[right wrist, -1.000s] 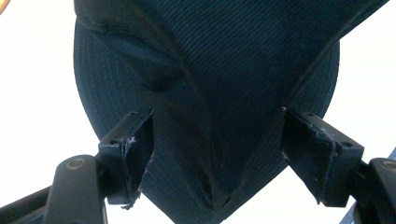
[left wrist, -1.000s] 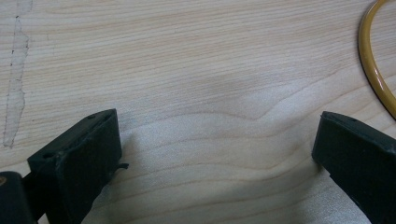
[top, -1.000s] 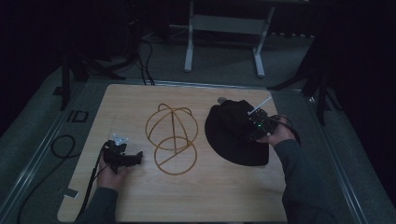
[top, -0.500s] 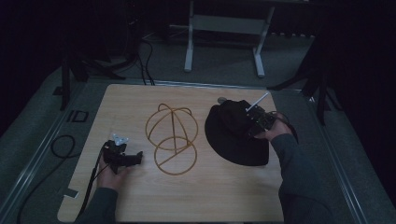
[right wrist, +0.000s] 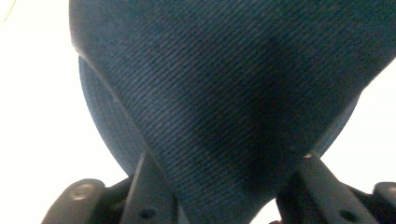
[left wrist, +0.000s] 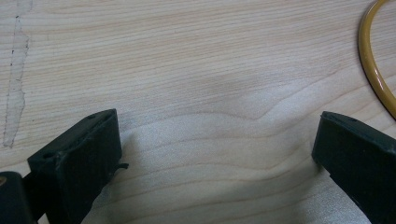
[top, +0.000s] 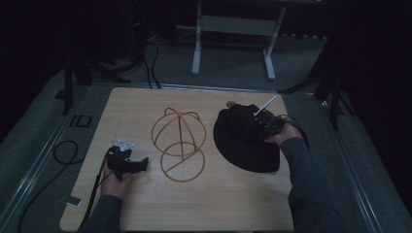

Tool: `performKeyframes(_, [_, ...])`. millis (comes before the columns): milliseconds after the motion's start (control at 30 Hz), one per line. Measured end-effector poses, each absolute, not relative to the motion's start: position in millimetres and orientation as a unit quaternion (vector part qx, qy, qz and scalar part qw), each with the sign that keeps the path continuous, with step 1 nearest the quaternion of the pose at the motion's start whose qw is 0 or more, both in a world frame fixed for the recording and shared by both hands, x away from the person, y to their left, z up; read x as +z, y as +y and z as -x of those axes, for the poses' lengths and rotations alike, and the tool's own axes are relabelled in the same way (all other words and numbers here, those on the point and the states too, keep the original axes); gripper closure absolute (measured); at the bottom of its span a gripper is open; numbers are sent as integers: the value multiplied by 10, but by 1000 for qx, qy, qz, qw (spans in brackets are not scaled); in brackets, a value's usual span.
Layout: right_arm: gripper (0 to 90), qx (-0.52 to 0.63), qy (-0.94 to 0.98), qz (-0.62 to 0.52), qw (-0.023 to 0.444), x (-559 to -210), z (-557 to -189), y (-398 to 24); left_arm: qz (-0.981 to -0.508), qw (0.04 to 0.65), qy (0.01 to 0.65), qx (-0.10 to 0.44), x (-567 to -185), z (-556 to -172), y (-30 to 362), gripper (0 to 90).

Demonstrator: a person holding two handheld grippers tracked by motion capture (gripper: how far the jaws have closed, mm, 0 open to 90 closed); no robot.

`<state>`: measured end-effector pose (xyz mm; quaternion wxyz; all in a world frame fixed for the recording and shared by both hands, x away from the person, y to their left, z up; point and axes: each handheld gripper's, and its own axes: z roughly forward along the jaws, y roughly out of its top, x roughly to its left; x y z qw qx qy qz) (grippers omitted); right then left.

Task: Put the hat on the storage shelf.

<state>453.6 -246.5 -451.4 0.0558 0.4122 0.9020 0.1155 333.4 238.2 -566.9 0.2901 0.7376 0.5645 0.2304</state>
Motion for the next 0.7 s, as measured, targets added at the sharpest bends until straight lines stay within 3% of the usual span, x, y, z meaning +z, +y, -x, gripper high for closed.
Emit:
performKeyframes(167, [832,119,901,-413,56,-4486,-4531,-2471,-738,290,565,230,-5669,-3334,2382,15])
performKeyframes(700, [859,133,898,-415,62,-4416,-4491,-2493,-737,290,565,230,-5669,-3334,2382,15])
